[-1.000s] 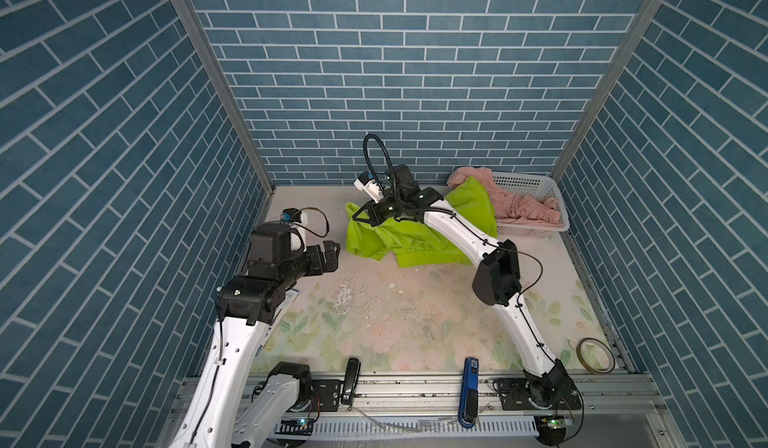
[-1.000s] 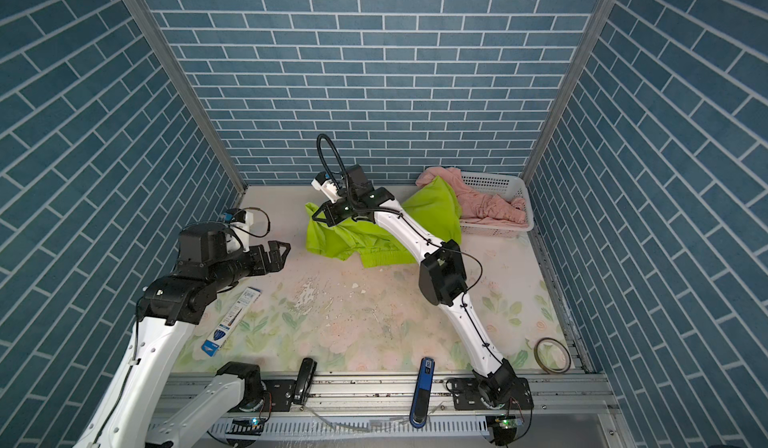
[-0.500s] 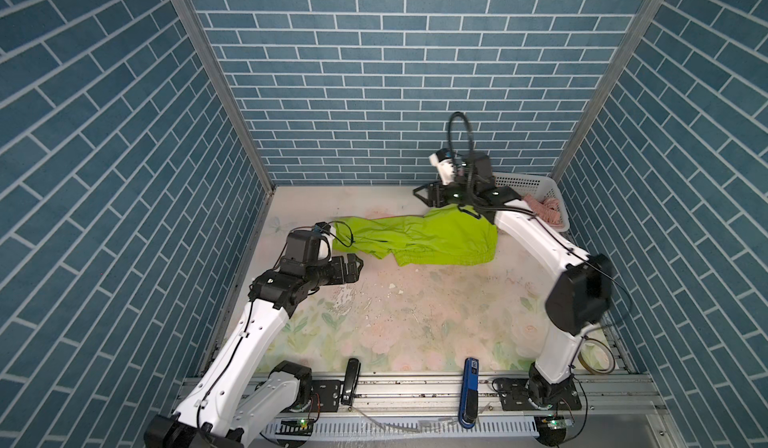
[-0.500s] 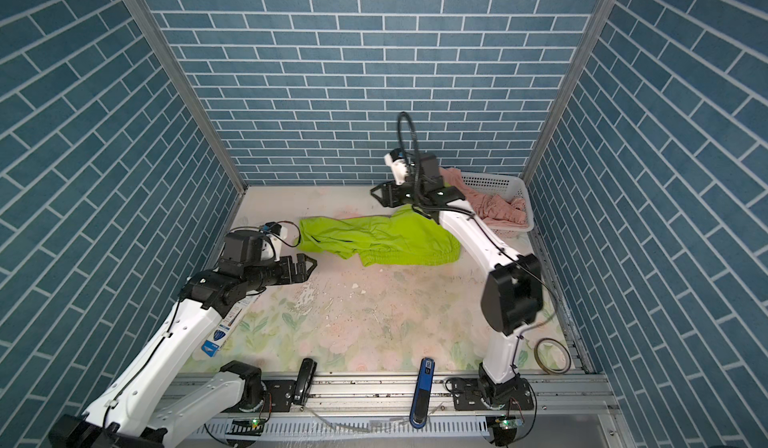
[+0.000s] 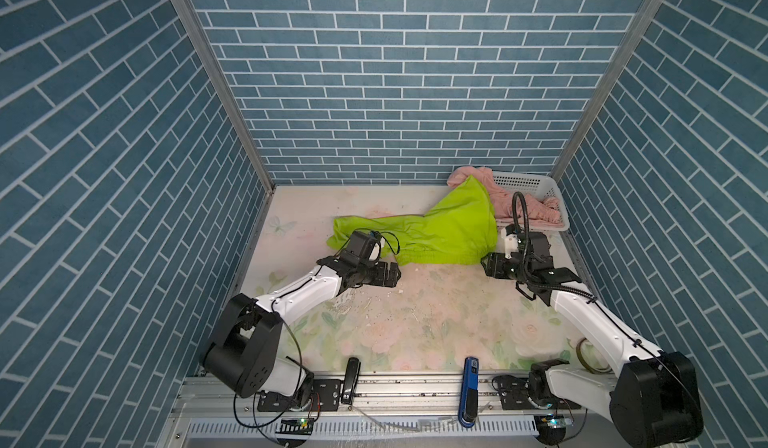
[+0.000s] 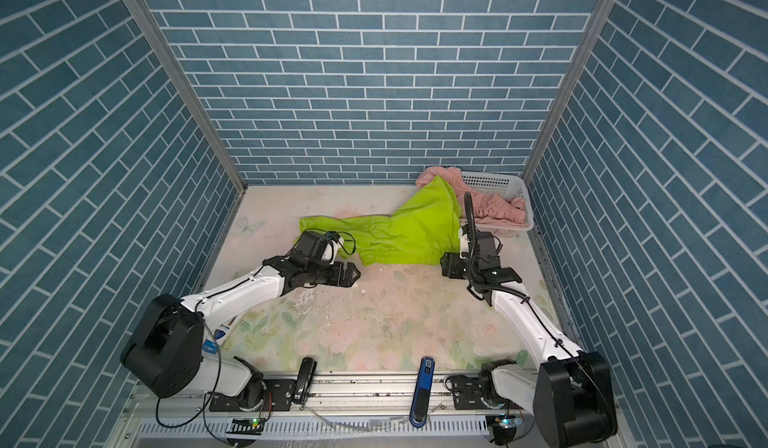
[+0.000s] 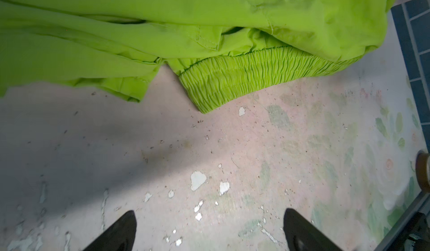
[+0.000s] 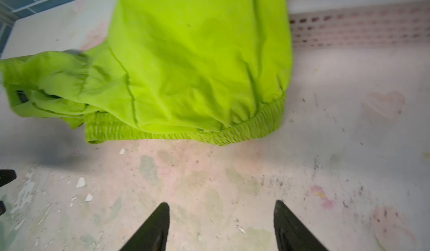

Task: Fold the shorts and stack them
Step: 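Grasp the elastic waistband with the left gripper while the right gripper holds it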

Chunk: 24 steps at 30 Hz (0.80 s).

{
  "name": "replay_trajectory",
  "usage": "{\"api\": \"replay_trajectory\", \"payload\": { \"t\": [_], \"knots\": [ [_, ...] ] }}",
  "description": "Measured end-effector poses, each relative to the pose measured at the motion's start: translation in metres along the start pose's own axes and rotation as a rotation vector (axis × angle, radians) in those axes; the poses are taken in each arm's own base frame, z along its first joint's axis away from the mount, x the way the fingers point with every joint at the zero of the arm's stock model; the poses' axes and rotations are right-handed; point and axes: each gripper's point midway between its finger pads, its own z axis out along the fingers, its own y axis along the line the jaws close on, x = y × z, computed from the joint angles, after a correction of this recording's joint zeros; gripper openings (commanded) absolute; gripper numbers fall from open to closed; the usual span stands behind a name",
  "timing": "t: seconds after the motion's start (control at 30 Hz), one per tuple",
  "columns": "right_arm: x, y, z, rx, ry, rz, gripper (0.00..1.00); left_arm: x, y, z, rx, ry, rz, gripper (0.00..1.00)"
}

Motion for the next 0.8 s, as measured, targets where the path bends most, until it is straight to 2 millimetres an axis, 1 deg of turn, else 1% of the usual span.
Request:
{"api": "replay_trajectory", "payload": {
  "t": [0.1,0.17,0.27,0.33,0.4,0.57,0.63,0.7,0.73,0.8],
  "knots": [
    [0.0,-0.019,0.018,0.038,0.021,0.038,0.72,-0.004,-0.005,0.016,-0.011,0.004,0.046,1.0],
    [0.003,-0.03,0.035,0.045,0.052,0.066,0.72,-0.01,-0.01,0.023,-0.035,-0.001,0.094,1.0],
    [0.008,-0.041,0.059,0.033,0.104,0.105,0.72,-0.019,-0.016,0.029,-0.087,-0.013,0.172,1.0],
    [0.008,-0.043,0.072,0.01,0.129,0.124,0.72,-0.022,-0.015,0.034,-0.121,-0.011,0.215,1.0],
    [0.002,-0.043,0.083,-0.019,0.142,0.135,0.72,-0.021,-0.009,0.041,-0.164,0.004,0.244,1.0],
    [-0.026,-0.039,0.102,-0.081,0.124,0.139,0.7,-0.012,0.016,0.057,-0.28,0.069,0.295,0.98],
    [-0.033,-0.037,0.107,-0.098,0.121,0.14,0.67,-0.01,0.022,0.061,-0.31,0.088,0.312,0.95],
    [-0.038,-0.036,0.112,-0.114,0.123,0.142,0.6,-0.012,0.026,0.064,-0.332,0.096,0.326,0.93],
    [-0.04,-0.035,0.116,-0.126,0.127,0.144,0.56,-0.014,0.026,0.064,-0.339,0.094,0.329,0.9],
    [-0.042,-0.033,0.122,-0.149,0.135,0.147,0.45,-0.018,0.027,0.065,-0.353,0.092,0.334,0.81]
  ]
}}
